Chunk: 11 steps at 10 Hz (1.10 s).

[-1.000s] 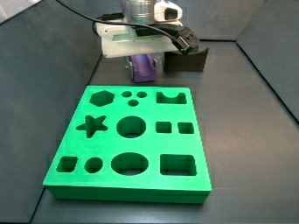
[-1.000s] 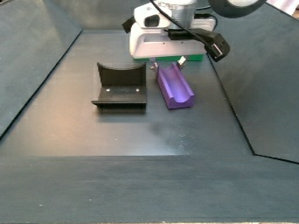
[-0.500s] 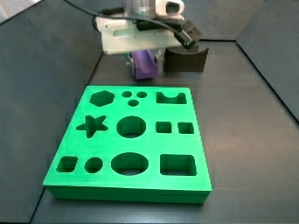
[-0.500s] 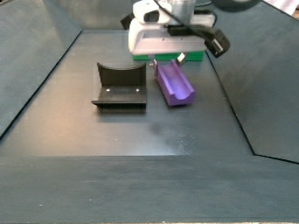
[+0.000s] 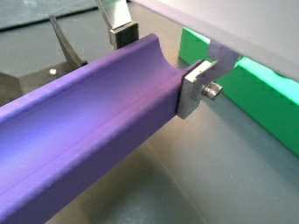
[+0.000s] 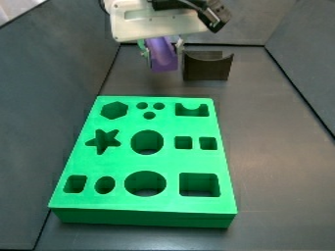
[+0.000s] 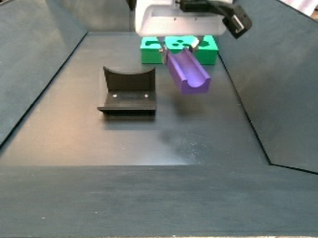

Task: Pick up the arch object. Move up. Place the arch object on the fixture. Regrasp the arch object. Move to above the board. Insert the arch object.
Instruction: Place the arch object on the fixture.

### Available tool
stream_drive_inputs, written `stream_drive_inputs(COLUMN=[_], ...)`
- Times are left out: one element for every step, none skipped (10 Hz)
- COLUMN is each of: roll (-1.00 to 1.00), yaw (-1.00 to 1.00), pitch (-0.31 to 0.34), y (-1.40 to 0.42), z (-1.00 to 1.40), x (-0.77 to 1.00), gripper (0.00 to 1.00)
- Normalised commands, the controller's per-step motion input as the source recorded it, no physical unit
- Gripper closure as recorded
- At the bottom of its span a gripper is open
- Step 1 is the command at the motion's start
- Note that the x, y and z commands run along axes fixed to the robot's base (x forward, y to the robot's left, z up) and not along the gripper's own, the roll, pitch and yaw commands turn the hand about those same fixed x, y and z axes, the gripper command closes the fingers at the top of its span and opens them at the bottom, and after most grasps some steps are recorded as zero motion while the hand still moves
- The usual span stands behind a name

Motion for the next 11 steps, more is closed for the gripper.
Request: stream_drive_inputs(roll=[-0.02, -0.04, -0.04, -0.06, -0.07, -0.08, -0.09, -0.10, -0.10, -0.11, -0.07], yaw=[0.01, 0.01, 0.02, 0.02, 0.01, 0.01, 0.00, 0.00, -0.01, -0.02, -1.00], pitch=[0.019, 0.028, 0.034, 0.035, 0.039, 0.044, 0.047, 0.054, 0.060, 0.072, 0.337], y=[0.00, -0.01, -0.01, -0.01, -0.01, -0.01, 0.00, 0.00, 0.00, 0.00, 0.60], z=[1.00, 1.00, 1.00, 1.00, 1.00, 0.91, 0.76, 0.60, 0.50, 0.29, -0.11], x=[-0.01, -0.01, -0.01, -0.02, -0.02, -0.02, -0.02, -0.01, -0.01, 0.00, 1.00], gripper=[1.00, 1.00, 1.00, 1.00, 1.00, 1.00, 1.00, 1.00, 1.00, 1.00, 1.00])
